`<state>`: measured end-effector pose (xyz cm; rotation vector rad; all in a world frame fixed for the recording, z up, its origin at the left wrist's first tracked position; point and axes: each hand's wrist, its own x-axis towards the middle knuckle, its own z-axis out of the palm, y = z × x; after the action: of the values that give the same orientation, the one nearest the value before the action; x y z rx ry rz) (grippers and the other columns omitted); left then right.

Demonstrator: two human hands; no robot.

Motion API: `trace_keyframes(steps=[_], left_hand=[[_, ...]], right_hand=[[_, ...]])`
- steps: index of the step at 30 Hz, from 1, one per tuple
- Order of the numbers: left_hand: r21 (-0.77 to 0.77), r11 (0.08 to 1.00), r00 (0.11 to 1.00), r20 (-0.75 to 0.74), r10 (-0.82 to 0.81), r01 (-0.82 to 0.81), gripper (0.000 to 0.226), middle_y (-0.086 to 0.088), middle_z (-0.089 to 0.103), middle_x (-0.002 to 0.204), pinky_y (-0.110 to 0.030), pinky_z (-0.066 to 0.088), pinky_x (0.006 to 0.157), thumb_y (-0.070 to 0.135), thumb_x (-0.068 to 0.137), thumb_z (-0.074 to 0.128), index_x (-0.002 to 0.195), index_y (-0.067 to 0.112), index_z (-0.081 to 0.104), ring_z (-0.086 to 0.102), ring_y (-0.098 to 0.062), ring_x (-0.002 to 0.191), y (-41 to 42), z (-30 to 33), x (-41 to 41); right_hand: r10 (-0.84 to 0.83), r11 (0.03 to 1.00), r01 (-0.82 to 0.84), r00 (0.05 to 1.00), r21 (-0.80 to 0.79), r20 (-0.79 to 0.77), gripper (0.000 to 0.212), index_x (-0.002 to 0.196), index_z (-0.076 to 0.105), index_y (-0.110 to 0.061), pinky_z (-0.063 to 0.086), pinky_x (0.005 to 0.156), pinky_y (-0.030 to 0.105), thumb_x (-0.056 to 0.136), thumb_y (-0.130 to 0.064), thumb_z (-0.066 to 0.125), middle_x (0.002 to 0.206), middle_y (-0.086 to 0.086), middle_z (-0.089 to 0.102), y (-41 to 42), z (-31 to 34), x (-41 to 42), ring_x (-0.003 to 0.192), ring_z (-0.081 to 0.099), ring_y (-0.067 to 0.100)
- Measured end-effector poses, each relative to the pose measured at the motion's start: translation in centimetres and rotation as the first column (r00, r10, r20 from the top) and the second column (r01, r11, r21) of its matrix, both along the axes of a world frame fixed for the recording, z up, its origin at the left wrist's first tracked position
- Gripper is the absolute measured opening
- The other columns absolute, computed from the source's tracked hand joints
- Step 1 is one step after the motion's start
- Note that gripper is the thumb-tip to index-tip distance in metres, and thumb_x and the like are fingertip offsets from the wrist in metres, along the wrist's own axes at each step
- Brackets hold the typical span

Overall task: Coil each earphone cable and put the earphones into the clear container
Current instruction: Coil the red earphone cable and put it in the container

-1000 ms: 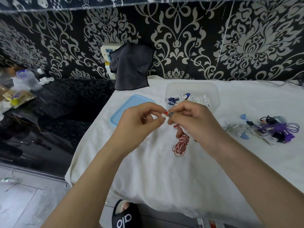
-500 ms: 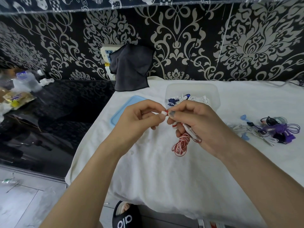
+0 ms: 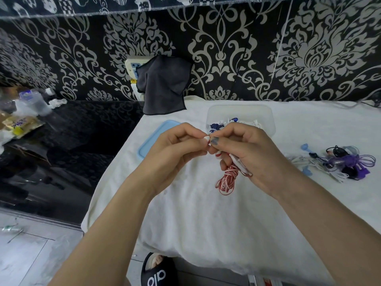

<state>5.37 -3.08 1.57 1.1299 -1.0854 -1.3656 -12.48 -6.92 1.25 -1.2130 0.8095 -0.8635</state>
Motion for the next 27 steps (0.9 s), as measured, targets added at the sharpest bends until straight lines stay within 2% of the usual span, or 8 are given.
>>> trace_keyframes(steps=[5,8,12,17,21,27], left_hand=[[-0.035,0.998,0.999,0.03,0.044,-0.043,0.003,-0.023,0.071,0.088,-0.042,0.053,0.099,-0.004,0.087,0.062,0.089,-0.001,0.063,0.068,-0.031,0.089,0.0,0.3,-0.3],[-0.009,0.998,0.998,0.024,0.054,-0.054,0.011,-0.024,0.07,0.087,-0.045,0.052,0.102,-0.008,0.091,0.056,0.087,0.0,0.062,0.067,-0.033,0.091,0.1,0.4,-0.5],[0.073,0.997,0.996,-0.081,0.04,-0.034,0.022,-0.016,0.068,0.08,-0.043,0.052,0.104,-0.007,0.091,0.052,0.077,0.006,0.061,0.068,-0.029,0.087,0.0,0.8,-1.0],[0.2,0.979,0.973,-0.219,0.072,-0.028,0.024,-0.01,0.069,0.082,-0.031,0.055,0.096,-0.002,0.09,0.053,0.072,0.01,0.064,0.066,-0.026,0.092,-0.1,1.0,-1.6],[0.236,0.971,0.977,-0.195,0.085,-0.037,0.025,-0.009,0.071,0.083,-0.029,0.055,0.093,-0.001,0.091,0.053,0.072,0.01,0.064,0.066,-0.026,0.096,-0.3,1.2,-1.8],[0.206,0.974,0.989,-0.092,0.112,-0.091,0.025,-0.012,0.072,0.083,-0.034,0.053,0.099,0.0,0.091,0.055,0.072,0.01,0.067,0.067,-0.026,0.097,-0.3,1.5,-2.1]], right_hand=[[-0.02,1.0,0.02,1.0,-0.011,0.003,0.006,0.091,0.072,-0.003,0.05,0.055,0.028,0.091,-0.003,0.066,0.072,0.011,0.069,0.0,0.1,0.0,0.055,0.05,0.015],[-0.02,1.0,0.021,1.0,-0.014,0.01,0.006,0.091,0.072,-0.001,0.051,0.055,0.028,0.091,-0.003,0.066,0.072,0.011,0.068,0.1,0.1,0.0,0.054,0.05,0.015],[-0.027,1.0,0.028,0.999,-0.013,0.021,0.007,0.094,0.07,0.002,0.051,0.055,0.028,0.092,-0.001,0.065,0.072,0.013,0.068,0.2,0.1,0.0,0.053,0.05,0.014],[-0.04,0.995,0.035,0.998,0.091,0.049,0.01,0.096,0.069,0.005,0.051,0.053,0.028,0.092,-0.003,0.065,0.073,0.013,0.067,-0.1,0.1,-0.1,0.055,0.05,0.016],[-0.039,0.986,0.03,0.998,0.162,0.054,0.009,0.096,0.07,0.002,0.051,0.052,0.025,0.092,-0.005,0.066,0.073,0.011,0.068,-0.3,0.1,-0.2,0.06,0.053,0.019],[-0.04,0.983,0.026,0.997,0.181,0.072,0.01,0.097,0.07,0.002,0.05,0.051,0.024,0.092,-0.005,0.066,0.072,0.01,0.067,-0.2,0.3,-0.4,0.056,0.051,0.017]])
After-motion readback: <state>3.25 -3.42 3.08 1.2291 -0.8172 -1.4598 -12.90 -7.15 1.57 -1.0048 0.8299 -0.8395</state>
